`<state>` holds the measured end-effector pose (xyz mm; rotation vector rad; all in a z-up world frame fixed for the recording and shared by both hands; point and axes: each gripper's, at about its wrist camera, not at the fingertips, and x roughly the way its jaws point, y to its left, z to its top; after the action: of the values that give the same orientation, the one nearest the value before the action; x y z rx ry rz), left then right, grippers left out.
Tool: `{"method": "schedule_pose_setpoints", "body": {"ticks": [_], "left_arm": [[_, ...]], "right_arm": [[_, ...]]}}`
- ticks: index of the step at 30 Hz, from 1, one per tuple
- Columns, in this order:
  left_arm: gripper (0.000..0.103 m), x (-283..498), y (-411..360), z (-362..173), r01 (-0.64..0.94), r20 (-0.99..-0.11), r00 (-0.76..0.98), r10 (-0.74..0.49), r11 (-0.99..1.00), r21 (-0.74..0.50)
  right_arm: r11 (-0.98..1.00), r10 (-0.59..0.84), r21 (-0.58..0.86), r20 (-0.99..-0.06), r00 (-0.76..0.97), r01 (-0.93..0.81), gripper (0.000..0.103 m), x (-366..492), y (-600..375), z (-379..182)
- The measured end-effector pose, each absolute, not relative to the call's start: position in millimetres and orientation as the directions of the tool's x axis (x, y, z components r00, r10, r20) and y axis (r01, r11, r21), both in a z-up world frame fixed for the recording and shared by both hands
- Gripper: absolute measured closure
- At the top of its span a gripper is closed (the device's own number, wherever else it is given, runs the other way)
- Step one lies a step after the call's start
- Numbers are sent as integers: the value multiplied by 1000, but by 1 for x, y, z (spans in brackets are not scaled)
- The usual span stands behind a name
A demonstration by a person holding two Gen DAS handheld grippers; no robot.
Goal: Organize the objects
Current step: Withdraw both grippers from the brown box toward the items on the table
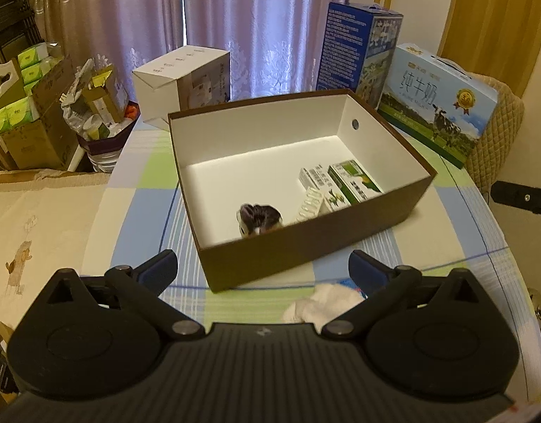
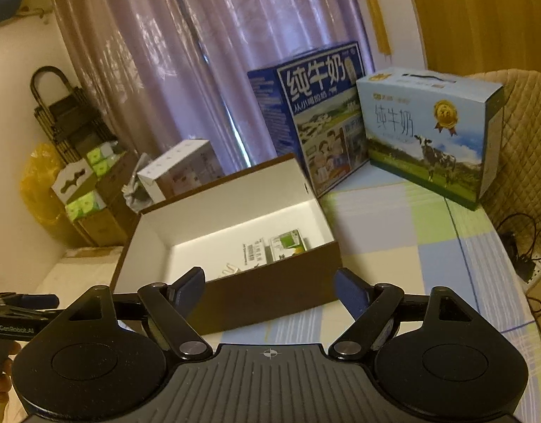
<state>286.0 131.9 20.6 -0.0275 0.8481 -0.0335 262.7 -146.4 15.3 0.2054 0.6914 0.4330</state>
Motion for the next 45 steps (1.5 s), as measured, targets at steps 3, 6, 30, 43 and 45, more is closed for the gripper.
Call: {"method": "schedule_pose_setpoints", "body": {"ticks": [3,6,30,43,45], "left_arm": [[1,273,127,20,30,-748,662,-46,999,-35],[1,261,120,18,46,-744,666,-52,999,-28],[1,210,96,-16,69,-810,582,-65,997,-31],[1,205,90,-49,83,-865,496,-72,996,-36],[1,205,91,-55,82,-871,485,-72,996,-36]], "right_arm": [[900,435,301,-600,671,-315,23,251,-149,14],[905,426,295,-618,661,-308,22,241,-152,12],[924,379,280,-762,525,-262,21,180,-168,-31],[896,406,240,-783,472,-373,34,158,-142,-59],[886,412,224,-783,466,-407,38,156,-135,-64]]}}
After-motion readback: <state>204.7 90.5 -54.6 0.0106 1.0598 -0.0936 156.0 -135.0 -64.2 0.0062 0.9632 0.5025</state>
